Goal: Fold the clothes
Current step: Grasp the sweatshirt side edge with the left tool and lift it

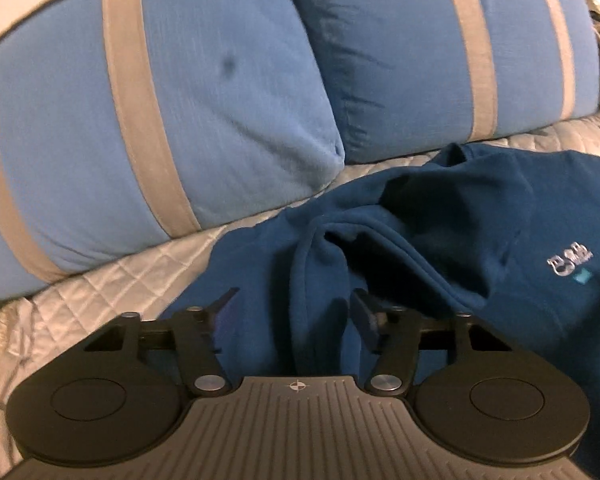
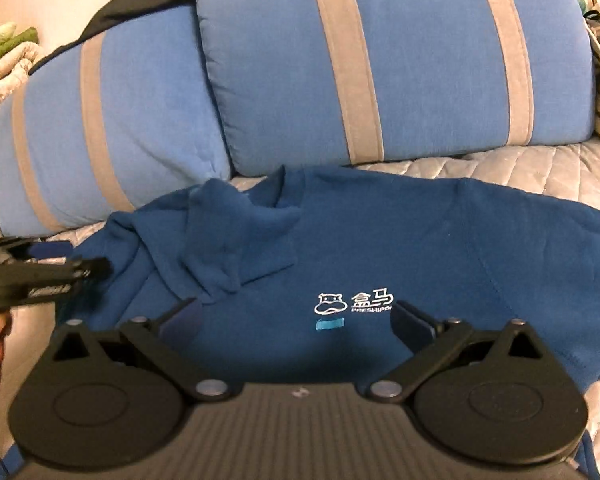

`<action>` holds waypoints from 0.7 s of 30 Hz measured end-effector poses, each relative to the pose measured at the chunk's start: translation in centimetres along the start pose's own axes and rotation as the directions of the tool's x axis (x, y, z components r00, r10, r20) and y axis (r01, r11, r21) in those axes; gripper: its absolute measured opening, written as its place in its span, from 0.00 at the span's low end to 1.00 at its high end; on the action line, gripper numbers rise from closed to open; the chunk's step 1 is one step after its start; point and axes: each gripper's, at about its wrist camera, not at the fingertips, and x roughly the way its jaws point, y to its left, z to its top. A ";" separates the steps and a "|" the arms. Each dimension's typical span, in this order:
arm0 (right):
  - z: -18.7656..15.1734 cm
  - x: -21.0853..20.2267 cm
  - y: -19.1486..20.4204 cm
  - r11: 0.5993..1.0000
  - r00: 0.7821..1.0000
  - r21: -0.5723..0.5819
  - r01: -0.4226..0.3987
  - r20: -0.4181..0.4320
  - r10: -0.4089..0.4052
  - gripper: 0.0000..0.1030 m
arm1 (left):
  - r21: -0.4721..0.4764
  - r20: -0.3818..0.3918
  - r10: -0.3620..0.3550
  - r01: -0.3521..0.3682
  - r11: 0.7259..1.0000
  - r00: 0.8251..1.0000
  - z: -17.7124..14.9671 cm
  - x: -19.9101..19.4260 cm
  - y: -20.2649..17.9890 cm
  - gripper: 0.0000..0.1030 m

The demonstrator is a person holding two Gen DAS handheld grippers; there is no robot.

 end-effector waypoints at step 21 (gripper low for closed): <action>-0.5 0.9 0.6 0.998 0.998 -0.053 0.033 -0.047 -0.036 1.00 | -0.055 -0.187 0.410 -0.426 0.903 0.893 -4.5 -5.0 8.1 0.07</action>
